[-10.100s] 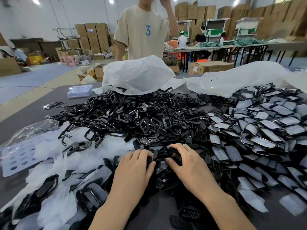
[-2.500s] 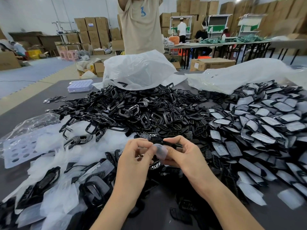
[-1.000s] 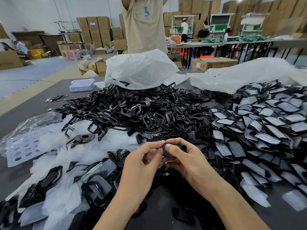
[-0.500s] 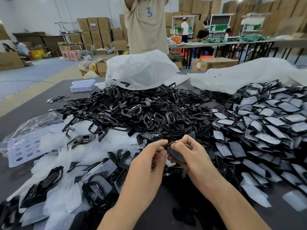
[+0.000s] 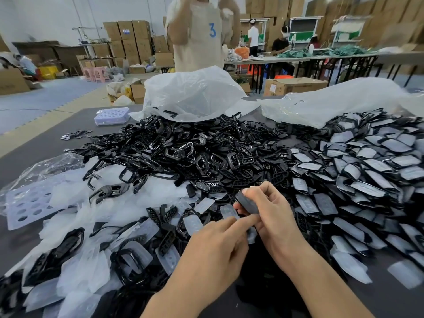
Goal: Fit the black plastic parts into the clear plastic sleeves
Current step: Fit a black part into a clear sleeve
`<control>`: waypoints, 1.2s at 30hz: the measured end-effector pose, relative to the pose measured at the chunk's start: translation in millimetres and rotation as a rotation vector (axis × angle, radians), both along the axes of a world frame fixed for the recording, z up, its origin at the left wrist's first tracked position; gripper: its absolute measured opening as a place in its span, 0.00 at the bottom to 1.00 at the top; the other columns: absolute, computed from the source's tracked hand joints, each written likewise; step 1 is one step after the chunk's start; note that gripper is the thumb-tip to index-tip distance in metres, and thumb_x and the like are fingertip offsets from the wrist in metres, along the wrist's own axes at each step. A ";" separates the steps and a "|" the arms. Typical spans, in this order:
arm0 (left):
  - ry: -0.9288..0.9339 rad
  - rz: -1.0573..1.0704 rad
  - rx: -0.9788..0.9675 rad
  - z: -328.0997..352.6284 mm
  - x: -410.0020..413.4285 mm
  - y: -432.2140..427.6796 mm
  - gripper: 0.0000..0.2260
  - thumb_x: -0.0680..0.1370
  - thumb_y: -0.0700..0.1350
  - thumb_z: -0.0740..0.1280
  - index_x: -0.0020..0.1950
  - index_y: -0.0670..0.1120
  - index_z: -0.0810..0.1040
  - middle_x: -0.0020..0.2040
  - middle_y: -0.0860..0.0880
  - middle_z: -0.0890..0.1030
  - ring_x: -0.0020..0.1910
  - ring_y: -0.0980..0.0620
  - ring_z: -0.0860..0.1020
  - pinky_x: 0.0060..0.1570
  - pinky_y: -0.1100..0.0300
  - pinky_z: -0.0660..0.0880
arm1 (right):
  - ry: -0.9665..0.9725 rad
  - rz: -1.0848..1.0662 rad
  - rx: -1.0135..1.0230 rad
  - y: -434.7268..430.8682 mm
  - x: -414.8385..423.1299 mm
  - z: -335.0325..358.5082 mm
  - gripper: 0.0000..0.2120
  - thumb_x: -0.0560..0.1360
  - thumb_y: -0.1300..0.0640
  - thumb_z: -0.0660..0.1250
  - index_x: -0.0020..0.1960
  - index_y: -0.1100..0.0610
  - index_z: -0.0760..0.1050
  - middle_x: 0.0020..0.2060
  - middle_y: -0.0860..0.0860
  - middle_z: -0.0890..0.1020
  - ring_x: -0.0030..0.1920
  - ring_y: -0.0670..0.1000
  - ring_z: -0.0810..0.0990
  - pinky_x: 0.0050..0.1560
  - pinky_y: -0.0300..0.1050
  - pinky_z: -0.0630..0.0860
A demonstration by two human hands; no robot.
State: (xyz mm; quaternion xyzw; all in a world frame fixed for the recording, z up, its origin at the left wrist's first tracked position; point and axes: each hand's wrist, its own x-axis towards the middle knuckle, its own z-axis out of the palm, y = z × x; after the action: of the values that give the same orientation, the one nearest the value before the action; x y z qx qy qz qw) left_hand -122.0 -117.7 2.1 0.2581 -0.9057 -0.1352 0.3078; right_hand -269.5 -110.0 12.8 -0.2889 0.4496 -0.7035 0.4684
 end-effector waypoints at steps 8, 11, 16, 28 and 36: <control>-0.035 0.184 -0.130 3.1 14.0 -18.3 0.16 0.80 0.46 0.56 0.65 0.60 0.71 0.46 0.58 0.79 0.39 0.54 0.76 0.39 0.56 0.76 | 0.204 0.001 -0.024 -1.3 2.3 -4.1 0.19 0.77 0.67 0.68 0.32 0.50 0.70 0.27 0.49 0.77 0.29 0.45 0.77 0.33 0.36 0.75; -0.020 0.289 -0.172 3.1 19.6 -25.8 0.15 0.79 0.46 0.57 0.64 0.57 0.73 0.42 0.58 0.78 0.37 0.55 0.76 0.35 0.62 0.72 | 0.263 0.013 -0.006 -1.9 5.9 -6.3 0.16 0.77 0.66 0.68 0.35 0.52 0.71 0.31 0.53 0.82 0.34 0.51 0.84 0.36 0.37 0.78; 0.119 0.398 -0.126 0.6 25.2 -32.3 0.13 0.79 0.47 0.59 0.62 0.53 0.77 0.41 0.59 0.79 0.34 0.58 0.74 0.34 0.66 0.71 | 0.266 0.004 0.013 0.2 5.3 -5.9 0.17 0.77 0.63 0.69 0.33 0.50 0.72 0.30 0.47 0.81 0.37 0.52 0.87 0.37 0.34 0.78; -0.065 0.280 -0.227 4.5 20.2 -27.4 0.14 0.80 0.46 0.56 0.61 0.58 0.75 0.40 0.56 0.76 0.35 0.52 0.77 0.32 0.57 0.74 | 0.269 0.022 0.031 -0.7 7.4 -7.9 0.16 0.75 0.65 0.69 0.33 0.51 0.70 0.31 0.59 0.81 0.32 0.51 0.83 0.35 0.37 0.77; 0.072 0.343 -0.162 4.6 22.6 -27.1 0.11 0.80 0.47 0.57 0.60 0.54 0.75 0.42 0.58 0.78 0.33 0.59 0.73 0.32 0.67 0.67 | 0.313 0.023 0.048 2.6 8.6 -5.4 0.12 0.77 0.66 0.68 0.38 0.57 0.69 0.28 0.49 0.81 0.34 0.51 0.85 0.34 0.36 0.77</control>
State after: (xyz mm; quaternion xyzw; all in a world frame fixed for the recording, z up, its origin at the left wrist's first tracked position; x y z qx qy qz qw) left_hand -99.5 -144.8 6.7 0.3783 -0.8446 -0.0166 0.3785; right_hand -260.9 -107.4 7.4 -0.3889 0.5307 -0.6333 0.4074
